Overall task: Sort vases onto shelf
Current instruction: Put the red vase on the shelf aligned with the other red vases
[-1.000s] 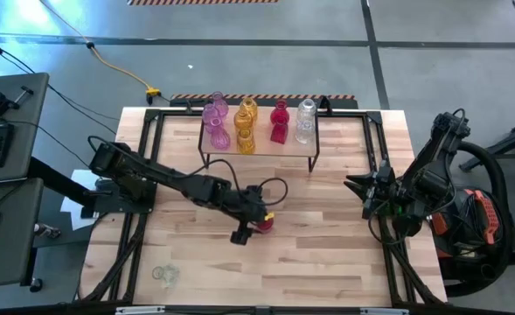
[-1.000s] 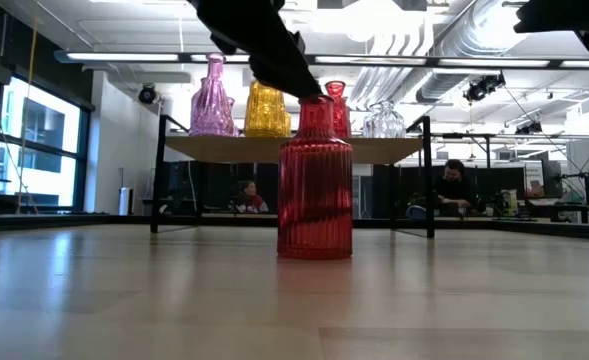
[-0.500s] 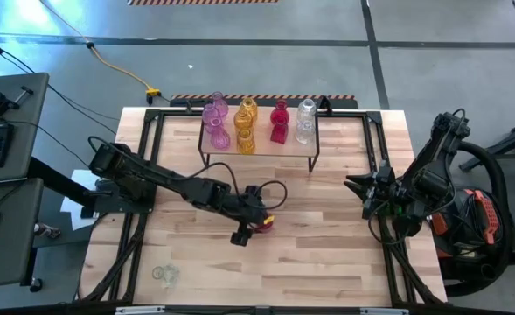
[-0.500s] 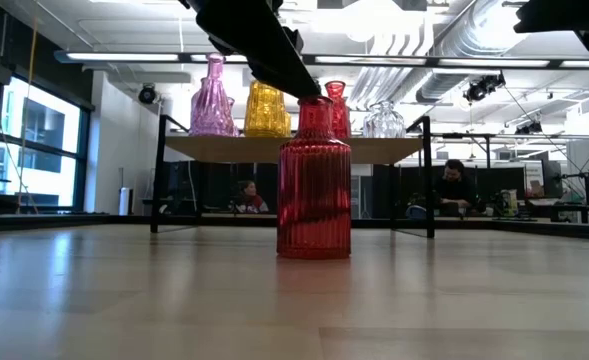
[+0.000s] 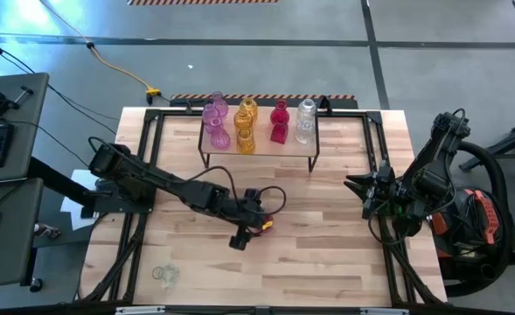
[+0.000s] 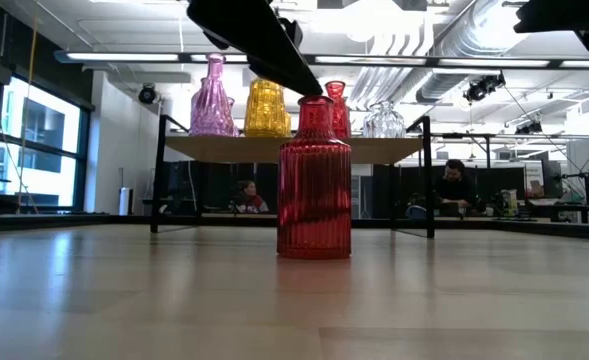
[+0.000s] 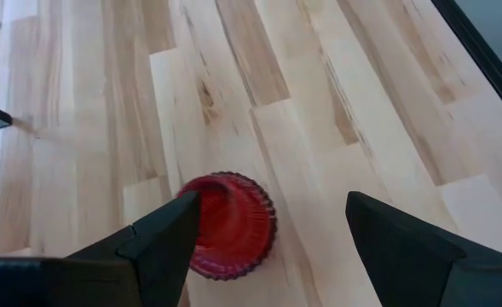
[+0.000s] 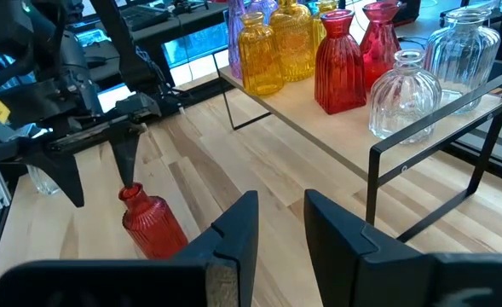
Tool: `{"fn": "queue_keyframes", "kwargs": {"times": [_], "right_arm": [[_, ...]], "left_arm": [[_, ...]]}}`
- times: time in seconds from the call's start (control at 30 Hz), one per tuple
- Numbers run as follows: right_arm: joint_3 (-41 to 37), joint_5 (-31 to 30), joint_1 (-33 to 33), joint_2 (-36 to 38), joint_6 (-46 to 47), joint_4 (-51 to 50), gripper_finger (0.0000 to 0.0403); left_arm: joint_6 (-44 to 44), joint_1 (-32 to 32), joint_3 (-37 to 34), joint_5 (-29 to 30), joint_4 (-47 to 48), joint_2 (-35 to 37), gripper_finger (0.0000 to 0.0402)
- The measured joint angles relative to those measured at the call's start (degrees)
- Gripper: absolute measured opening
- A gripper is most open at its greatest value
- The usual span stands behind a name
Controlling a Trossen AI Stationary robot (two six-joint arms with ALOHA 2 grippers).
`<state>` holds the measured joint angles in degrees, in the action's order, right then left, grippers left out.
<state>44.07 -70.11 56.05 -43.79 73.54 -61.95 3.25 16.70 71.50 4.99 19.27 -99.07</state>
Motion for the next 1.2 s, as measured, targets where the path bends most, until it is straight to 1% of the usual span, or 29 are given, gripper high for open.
{"fn": "queue_keyframes", "kwargs": {"times": [0.73, 0.83, 0.97, 1.2], "right_arm": [[0.0, 0.0, 0.0, 0.0, 0.0, 0.1, 0.0081], [0.0, 0.0, 0.0, 0.0, 0.0, 0.1, 0.0081], [0.0, 0.0, 0.0, 0.0, 0.0, 0.1, 0.0081], [0.0, 0.0, 0.0, 0.0, 0.0, 0.1, 0.0081]], "left_arm": [[0.0, 0.0, 0.0, 0.0, 1.8, 0.0, 0.0284], [1.1, 0.0, 0.0, -0.1, 1.5, -0.4, 0.0282], [2.0, 0.2, 0.1, 0.1, 0.4, -1.5, 0.0267], [3.9, 0.2, 0.1, 3.3, 0.3, -1.6, 0.0224]]}}
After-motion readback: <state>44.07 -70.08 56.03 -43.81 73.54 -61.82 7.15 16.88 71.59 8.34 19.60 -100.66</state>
